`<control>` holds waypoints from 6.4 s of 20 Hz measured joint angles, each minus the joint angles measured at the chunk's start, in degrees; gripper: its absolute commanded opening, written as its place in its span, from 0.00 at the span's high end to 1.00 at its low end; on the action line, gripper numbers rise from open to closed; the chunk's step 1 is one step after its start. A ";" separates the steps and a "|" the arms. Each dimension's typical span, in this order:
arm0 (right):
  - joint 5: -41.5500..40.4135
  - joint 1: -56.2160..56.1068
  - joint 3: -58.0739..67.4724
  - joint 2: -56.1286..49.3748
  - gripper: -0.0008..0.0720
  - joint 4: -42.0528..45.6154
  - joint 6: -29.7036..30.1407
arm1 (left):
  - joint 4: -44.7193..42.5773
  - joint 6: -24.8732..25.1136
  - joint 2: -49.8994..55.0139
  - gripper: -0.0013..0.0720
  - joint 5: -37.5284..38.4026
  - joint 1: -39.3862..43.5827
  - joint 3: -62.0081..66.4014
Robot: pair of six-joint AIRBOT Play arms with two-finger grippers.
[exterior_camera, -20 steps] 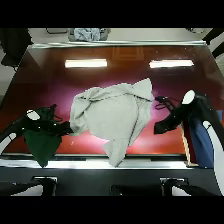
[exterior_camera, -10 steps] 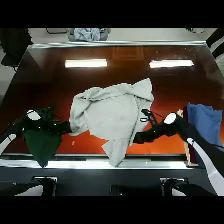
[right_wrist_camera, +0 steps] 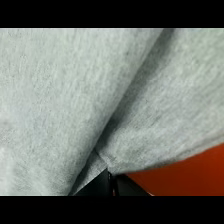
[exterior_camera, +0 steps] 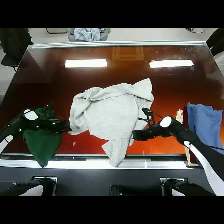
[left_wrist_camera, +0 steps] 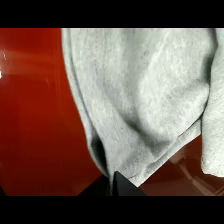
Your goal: Fold the shirts.
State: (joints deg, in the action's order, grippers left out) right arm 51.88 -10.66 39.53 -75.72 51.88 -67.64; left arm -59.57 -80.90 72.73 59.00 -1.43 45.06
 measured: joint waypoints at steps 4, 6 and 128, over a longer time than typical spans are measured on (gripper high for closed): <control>3.30 2.36 6.78 4.46 0.93 8.52 4.33 | -0.09 2.58 -2.99 0.94 0.11 -0.50 5.29; 5.81 5.27 14.49 9.97 0.93 15.98 5.31 | -0.04 3.69 -7.21 0.94 -1.46 -0.66 12.87; 40.35 22.05 20.52 3.54 0.39 37.40 10.49 | -10.62 -1.60 -4.96 0.93 11.19 -5.29 -11.06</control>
State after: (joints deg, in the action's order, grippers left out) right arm 92.23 11.40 60.05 -72.18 89.27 -57.14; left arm -70.19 -82.50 67.77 70.19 -6.72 34.00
